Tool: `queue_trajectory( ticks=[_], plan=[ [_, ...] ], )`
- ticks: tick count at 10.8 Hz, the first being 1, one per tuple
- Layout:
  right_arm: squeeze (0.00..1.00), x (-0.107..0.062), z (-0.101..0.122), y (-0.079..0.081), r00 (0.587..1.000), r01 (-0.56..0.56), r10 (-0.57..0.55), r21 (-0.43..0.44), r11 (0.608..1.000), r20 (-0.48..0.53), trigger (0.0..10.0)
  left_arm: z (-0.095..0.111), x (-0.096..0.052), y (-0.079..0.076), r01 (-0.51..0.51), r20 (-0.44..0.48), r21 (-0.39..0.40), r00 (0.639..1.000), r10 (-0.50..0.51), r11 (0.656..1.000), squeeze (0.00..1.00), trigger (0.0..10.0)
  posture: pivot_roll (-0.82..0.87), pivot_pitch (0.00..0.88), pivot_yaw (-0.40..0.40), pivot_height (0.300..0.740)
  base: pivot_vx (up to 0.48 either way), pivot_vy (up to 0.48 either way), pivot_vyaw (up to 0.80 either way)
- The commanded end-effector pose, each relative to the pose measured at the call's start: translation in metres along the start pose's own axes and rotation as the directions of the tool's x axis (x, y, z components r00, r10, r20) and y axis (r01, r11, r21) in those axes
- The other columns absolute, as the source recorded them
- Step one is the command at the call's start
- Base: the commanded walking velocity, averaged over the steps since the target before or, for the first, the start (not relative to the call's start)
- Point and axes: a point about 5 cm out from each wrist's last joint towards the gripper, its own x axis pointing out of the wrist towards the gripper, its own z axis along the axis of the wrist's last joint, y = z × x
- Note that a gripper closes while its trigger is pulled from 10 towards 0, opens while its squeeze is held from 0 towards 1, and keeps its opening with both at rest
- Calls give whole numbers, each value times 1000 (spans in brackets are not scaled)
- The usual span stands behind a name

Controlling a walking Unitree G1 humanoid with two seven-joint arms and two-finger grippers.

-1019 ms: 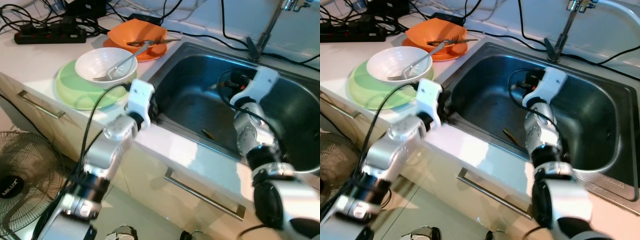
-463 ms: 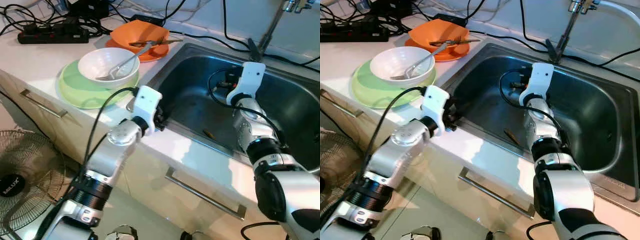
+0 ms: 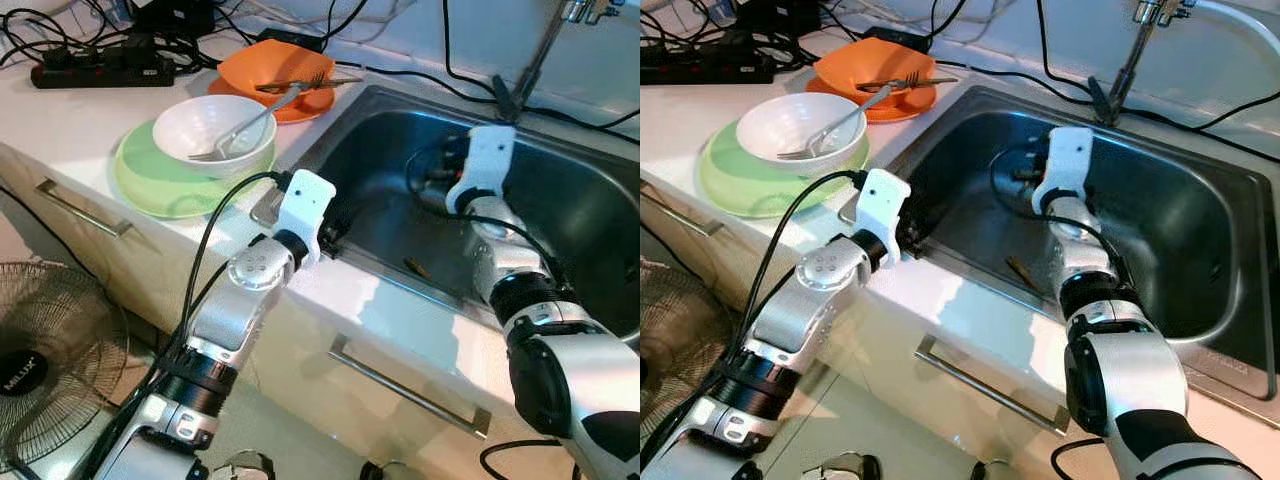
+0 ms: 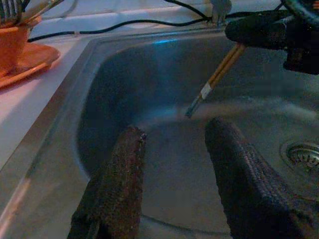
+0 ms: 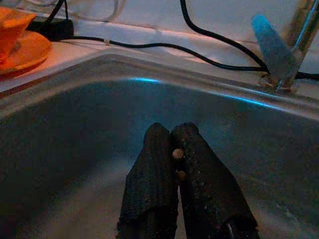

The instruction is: Kitchen organization

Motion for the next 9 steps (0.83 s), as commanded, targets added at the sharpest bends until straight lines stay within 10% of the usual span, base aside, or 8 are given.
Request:
queue_trajectory(
  ticks=[1,4,5,6,9],
  plan=[
    [0,4,7,4,1000,-18,18,-37,999,4,10000,4,3,-1,13,12,-6,1000,-13,1000,0,10000,80,86,-41,740,0,0,0],
    [0,5,5,10,997,-60,56,-104,993,-48,10000,5,5,-3,28,18,-35,999,-28,999,0,10000,81,93,-45,740,0,0,0],
    [180,5,1,14,994,-85,75,-123,989,-78,10000,5,5,-3,36,20,-41,999,-35,999,0,10000,82,94,-45,740,0,0,0],
    [961,4,-1,17,991,-103,91,-130,986,-96,10000,6,5,-4,41,25,-44,999,-40,998,0,10000,86,94,-48,740,0,0,0],
    [1000,6,3,18,995,-76,67,-119,990,-80,10000,7,4,-4,48,31,-53,998,-46,997,0,10000,89,96,-52,740,0,0,0]
  ],
)
